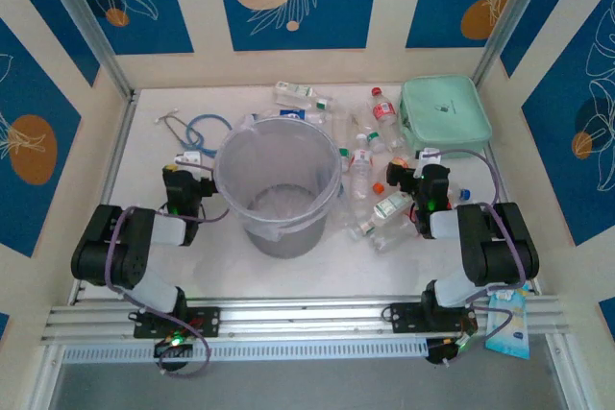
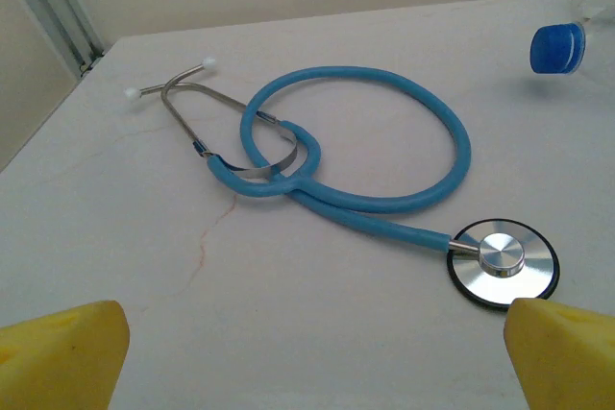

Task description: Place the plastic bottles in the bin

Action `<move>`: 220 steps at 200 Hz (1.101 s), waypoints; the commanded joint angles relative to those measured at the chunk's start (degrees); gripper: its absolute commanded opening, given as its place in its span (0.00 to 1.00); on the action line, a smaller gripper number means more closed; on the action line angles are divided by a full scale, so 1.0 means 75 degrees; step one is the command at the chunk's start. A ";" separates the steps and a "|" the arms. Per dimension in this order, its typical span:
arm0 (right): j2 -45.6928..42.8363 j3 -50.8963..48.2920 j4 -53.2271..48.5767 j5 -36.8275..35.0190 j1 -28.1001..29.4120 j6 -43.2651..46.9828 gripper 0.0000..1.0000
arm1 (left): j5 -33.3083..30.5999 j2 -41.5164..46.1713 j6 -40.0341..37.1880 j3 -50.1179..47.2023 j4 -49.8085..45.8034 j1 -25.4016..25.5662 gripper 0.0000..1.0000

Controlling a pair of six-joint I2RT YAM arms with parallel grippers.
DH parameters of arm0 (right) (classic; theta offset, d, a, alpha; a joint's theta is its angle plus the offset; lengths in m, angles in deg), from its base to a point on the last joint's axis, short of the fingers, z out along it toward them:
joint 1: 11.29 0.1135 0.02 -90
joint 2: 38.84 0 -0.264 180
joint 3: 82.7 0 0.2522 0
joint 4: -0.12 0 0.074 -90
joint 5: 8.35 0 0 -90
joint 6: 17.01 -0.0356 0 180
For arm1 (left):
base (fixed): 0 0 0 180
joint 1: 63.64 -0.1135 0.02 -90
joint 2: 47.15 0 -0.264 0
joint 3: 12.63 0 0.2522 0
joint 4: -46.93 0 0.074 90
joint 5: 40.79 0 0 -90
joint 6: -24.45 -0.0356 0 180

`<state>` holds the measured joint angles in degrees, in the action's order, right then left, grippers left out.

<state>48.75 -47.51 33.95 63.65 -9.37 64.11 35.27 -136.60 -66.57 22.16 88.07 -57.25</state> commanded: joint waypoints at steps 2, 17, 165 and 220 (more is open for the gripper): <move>-0.0042 0.0148 0.0166 0.0039 0.0050 0.0082 0.99 | 0.0012 -0.0050 -0.0046 -0.0086 0.0216 -0.0056 1.00; -0.0042 0.0143 0.0167 0.0037 0.0045 0.0083 0.99 | 0.0013 -0.0062 -0.0052 -0.0086 0.0216 -0.0056 1.00; -0.0042 0.0165 0.0137 0.0065 0.0027 0.0074 0.99 | 0.0018 -0.0060 -0.0041 -0.0051 0.0156 -0.0056 1.00; -0.0054 0.0189 0.0064 0.0342 -0.0091 0.0024 0.99 | 0.0055 -0.0062 -0.0029 -0.0007 0.0075 -0.0079 1.00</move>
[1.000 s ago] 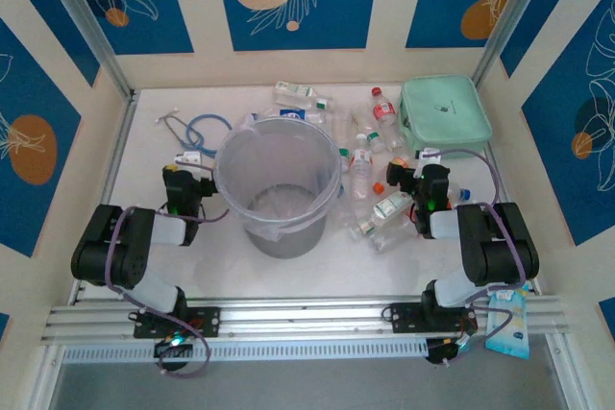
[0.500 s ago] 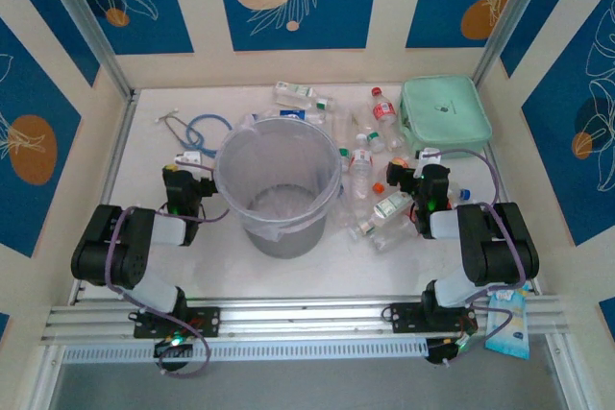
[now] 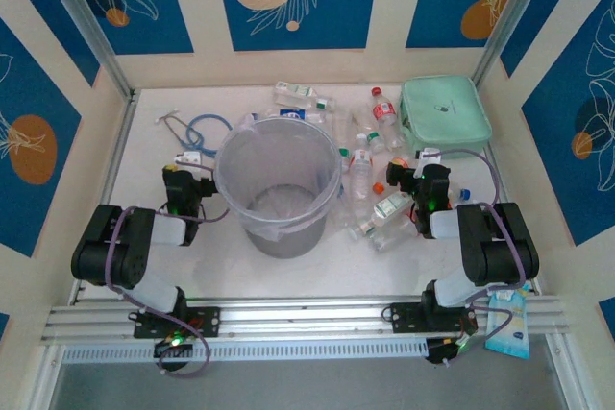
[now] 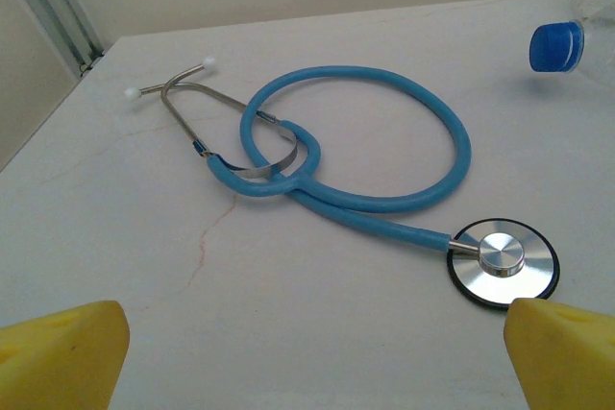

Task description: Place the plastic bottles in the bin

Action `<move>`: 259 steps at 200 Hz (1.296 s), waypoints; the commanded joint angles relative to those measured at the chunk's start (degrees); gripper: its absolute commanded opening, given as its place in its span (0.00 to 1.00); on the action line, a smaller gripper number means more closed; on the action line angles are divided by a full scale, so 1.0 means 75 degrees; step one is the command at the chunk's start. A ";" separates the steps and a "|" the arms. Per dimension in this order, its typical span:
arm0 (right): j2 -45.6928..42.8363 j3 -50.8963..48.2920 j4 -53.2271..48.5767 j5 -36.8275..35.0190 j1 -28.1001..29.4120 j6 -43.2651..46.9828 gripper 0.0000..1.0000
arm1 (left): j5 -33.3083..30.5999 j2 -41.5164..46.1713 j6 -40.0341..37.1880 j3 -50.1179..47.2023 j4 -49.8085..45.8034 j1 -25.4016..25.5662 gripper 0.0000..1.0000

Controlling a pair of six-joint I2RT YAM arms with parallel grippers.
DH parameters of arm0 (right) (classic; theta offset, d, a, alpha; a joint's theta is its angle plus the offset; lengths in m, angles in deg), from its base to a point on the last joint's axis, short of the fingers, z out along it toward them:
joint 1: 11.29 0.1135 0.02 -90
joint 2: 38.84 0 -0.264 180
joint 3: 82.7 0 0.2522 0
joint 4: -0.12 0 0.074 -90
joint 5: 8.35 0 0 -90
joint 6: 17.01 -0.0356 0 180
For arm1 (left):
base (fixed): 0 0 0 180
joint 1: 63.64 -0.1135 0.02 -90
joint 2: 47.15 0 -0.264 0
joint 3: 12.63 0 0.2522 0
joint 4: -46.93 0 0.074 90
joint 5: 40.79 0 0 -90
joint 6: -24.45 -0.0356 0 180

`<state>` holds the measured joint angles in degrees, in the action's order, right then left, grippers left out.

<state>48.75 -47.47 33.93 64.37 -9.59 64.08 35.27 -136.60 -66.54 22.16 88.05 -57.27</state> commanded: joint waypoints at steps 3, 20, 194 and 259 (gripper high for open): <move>-0.0054 0.0184 0.0067 0.0242 -0.0062 0.0027 0.99 | 0.0059 -0.0062 -0.0031 -0.0012 0.0083 -0.0076 1.00; -0.0055 0.0176 0.0060 0.0241 -0.0062 0.0027 0.99 | 0.0059 -0.0060 -0.0028 -0.0026 0.0100 -0.0076 1.00; -0.3653 0.4010 -1.2579 -0.0453 -0.0166 -0.3469 1.00 | -0.1977 0.4687 0.2103 0.4429 -1.0425 -0.0076 0.97; -0.3205 0.3178 -1.2738 0.1156 -0.0298 -0.4037 0.91 | 0.1094 0.4027 0.2264 0.7537 -1.2406 0.0540 0.82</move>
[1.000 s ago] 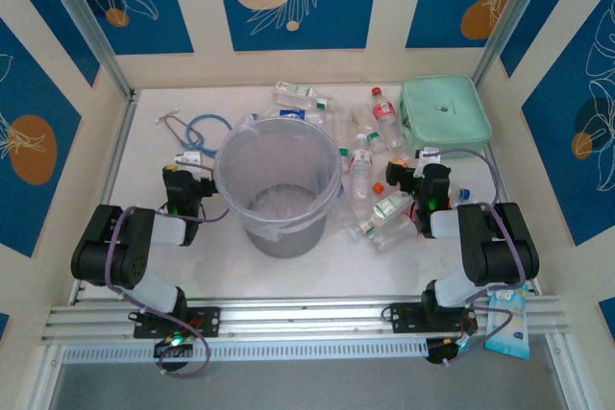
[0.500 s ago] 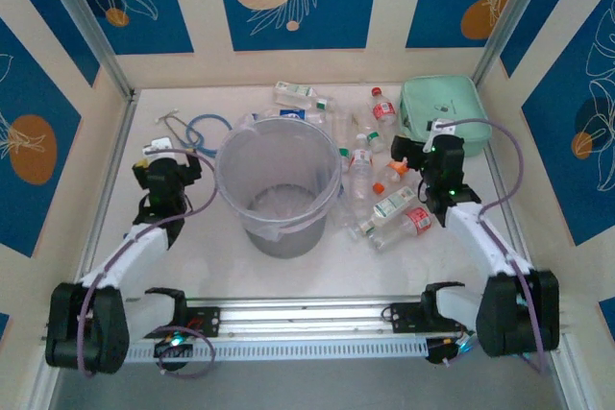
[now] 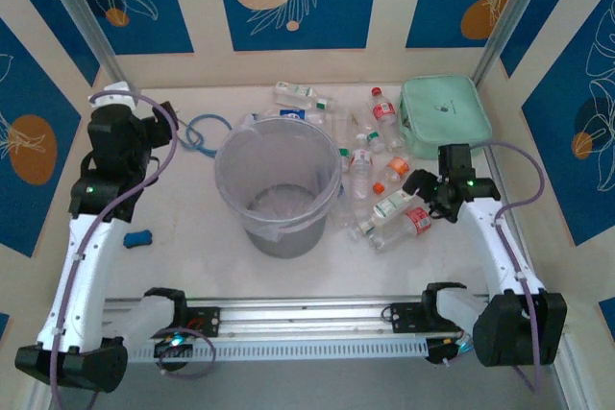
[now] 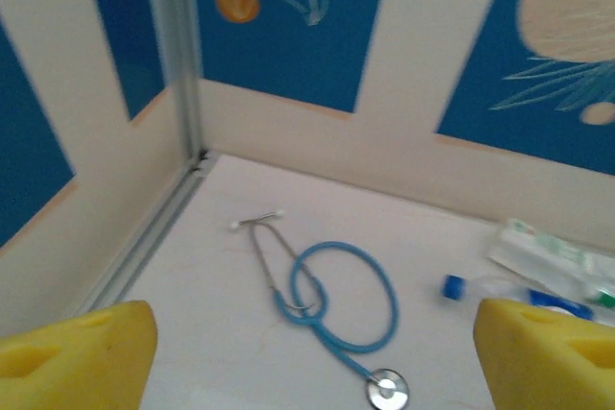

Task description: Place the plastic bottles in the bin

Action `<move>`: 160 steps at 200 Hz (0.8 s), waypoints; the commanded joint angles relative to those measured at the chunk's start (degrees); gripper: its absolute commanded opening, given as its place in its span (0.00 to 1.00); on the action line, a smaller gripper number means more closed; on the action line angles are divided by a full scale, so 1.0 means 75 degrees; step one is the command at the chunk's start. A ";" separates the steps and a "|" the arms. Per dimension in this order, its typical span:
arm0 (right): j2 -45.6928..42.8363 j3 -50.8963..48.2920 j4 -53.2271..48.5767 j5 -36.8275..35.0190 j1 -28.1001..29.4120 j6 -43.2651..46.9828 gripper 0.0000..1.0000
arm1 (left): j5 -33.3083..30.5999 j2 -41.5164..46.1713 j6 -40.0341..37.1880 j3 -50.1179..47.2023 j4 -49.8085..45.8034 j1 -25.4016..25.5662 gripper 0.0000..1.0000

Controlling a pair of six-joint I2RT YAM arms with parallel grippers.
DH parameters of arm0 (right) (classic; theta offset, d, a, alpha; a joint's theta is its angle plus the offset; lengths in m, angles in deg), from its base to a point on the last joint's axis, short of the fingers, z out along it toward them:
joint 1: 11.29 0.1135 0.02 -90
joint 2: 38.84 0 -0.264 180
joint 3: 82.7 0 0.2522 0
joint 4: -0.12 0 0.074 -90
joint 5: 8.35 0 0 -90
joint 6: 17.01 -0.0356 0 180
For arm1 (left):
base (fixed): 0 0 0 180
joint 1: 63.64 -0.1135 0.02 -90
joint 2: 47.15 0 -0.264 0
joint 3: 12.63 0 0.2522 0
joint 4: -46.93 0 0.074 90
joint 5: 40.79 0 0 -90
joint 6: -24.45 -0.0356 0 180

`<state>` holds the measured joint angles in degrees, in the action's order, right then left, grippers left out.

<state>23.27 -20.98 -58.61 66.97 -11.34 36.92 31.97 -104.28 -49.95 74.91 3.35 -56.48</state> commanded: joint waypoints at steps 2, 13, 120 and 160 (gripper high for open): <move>0.0210 -0.0382 -0.0346 0.0841 -0.0063 -0.0431 0.91 | 0.1574 -0.0306 0.0012 0.0547 -0.1125 0.0512 0.82; 0.0280 -0.0528 -0.0108 0.0967 -0.0083 -0.0508 0.88 | 0.1693 -0.0437 -0.0169 0.0757 -0.1195 0.0959 0.80; 0.1353 -0.1052 0.1098 0.1737 -0.0141 -0.0903 0.82 | 0.2571 -0.2907 -0.1134 0.2101 -0.2798 0.2148 0.66; 0.1516 -0.1105 0.1123 0.1640 -0.0063 -0.0868 0.84 | 0.2929 -0.2873 -0.0931 0.1562 -0.2563 0.2141 0.64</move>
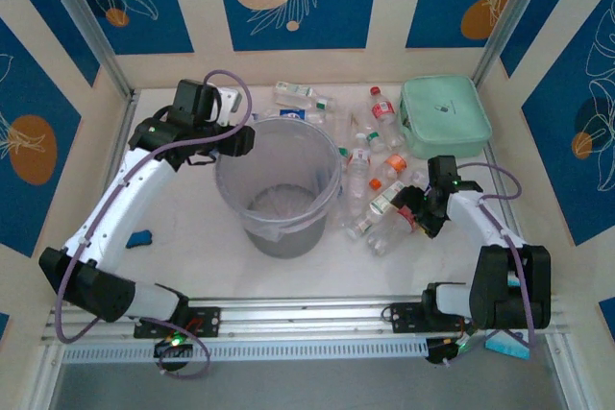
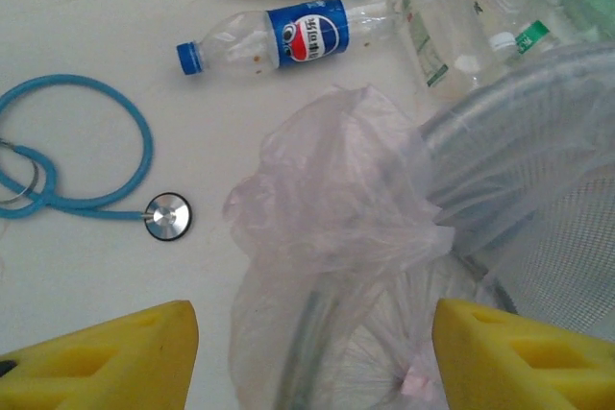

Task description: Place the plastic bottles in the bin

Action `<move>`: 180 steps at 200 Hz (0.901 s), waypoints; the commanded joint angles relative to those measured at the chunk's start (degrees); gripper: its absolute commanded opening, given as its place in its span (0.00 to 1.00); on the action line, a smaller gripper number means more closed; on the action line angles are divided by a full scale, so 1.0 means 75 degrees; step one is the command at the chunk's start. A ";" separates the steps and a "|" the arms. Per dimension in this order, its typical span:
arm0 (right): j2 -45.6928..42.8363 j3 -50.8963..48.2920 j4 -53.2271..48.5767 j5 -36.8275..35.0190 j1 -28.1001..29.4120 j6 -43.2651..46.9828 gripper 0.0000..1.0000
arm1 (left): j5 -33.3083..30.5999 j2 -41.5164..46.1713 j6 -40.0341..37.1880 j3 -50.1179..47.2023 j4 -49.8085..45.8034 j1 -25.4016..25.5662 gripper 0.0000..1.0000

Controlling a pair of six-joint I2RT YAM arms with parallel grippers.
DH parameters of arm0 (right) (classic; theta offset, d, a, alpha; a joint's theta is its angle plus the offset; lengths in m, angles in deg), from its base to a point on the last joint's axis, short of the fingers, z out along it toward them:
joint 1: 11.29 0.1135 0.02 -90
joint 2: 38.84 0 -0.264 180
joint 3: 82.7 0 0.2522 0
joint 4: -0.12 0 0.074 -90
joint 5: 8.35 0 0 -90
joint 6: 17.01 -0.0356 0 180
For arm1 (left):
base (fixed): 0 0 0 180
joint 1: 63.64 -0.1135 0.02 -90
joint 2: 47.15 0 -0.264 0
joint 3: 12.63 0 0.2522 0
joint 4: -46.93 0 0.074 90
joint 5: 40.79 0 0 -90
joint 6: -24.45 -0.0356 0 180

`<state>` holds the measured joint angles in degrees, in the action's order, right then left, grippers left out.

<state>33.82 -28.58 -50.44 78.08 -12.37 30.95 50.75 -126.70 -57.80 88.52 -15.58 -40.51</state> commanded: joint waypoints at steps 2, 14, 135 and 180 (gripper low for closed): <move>0.0111 -0.0086 0.0032 0.0151 0.0080 -0.0068 0.84 | 0.0427 0.0115 0.0115 -0.0275 -0.0039 0.0012 0.64; 0.0128 -0.0125 0.0043 0.0102 0.0097 -0.0066 0.83 | 0.0382 0.0181 0.0121 -0.0414 0.0032 0.0000 0.62; 0.0591 -0.0037 -0.0247 -0.0141 0.0523 -0.0020 0.71 | -0.0018 0.0299 -0.0133 -0.1088 0.0668 -0.0061 0.32; -0.0161 0.0529 -0.1305 -0.0424 0.0523 0.0308 0.47 | -0.0123 0.0432 -0.0306 -0.1089 0.0656 -0.0061 0.30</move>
<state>36.56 -28.41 -53.74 76.31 -8.28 31.87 51.08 -124.56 -58.46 81.18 -10.53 -40.64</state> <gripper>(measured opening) 0.523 0.308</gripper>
